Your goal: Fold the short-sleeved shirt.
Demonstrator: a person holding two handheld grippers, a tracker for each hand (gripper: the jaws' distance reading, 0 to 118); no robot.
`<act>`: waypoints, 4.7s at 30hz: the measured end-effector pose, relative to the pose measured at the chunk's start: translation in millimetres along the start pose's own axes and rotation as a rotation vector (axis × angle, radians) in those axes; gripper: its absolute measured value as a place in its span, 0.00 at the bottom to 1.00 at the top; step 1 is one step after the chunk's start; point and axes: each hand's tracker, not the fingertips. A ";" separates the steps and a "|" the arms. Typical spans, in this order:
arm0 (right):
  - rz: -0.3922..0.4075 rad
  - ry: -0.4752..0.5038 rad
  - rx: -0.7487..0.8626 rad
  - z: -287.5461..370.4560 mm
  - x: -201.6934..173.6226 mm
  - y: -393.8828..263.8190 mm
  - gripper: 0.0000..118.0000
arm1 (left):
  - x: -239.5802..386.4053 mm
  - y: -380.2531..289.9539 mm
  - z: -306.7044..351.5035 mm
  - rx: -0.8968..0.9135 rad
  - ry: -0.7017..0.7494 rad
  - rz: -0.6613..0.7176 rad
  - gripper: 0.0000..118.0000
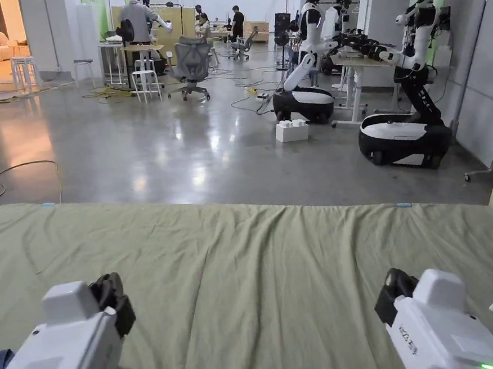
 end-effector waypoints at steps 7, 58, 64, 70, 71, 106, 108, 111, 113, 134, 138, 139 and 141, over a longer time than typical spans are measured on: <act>1.112 0.012 0.131 0.2 -54.0 -21.6 0.03 | 39.5 -24.4 -2.8 0.003 0.006 -0.929 0.06; 0.214 0.034 -0.097 -8.5 -60.4 -61.6 0.03 | -254.4 -107.5 4.3 -0.700 0.197 0.155 0.52; 0.234 0.051 -0.128 -10.0 -69.8 -72.6 0.03 | -260.6 -156.9 -15.4 -0.803 0.122 0.220 0.94; 0.269 0.056 -0.158 -12.4 -73.3 -82.2 0.03 | -239.4 -202.1 -38.3 -0.947 0.214 0.155 0.78; 0.273 0.053 -0.161 -12.4 -73.2 -83.0 0.03 | -236.0 -208.0 -39.6 -0.964 0.238 0.126 0.65; 0.223 0.016 -0.004 17.5 -23.5 -43.0 0.03 | -106.3 78.7 -8.3 -0.195 0.004 0.017 0.02; 0.217 0.002 0.009 21.5 -15.0 -39.0 0.03 | -79.3 98.8 -3.1 -0.164 -0.061 -0.006 0.02; 0.203 -0.024 0.025 27.4 0.4 -33.1 0.03 | -39.7 121.1 1.3 -0.105 -0.165 -0.041 0.02; 0.193 -0.044 0.030 32.1 10.4 -28.9 0.03 | -10.7 130.9 2.2 -0.077 -0.230 -0.057 0.01; 0.182 -0.214 -0.027 79.7 103.9 -44.0 0.03 | 245.3 -62.9 3.3 -0.445 -0.681 -0.075 0.26; 0.184 -0.206 -0.047 77.2 102.6 -47.6 0.03 | 236.2 -60.0 7.0 -0.408 -0.656 -0.082 0.63; 0.184 -0.199 -0.056 75.1 101.1 -48.1 0.03 | 230.1 -55.5 7.3 -0.392 -0.650 -0.078 0.63; 0.173 -0.191 -0.065 71.0 96.2 -48.4 0.03 | 217.0 -44.0 9.9 -0.363 -0.619 -0.069 0.64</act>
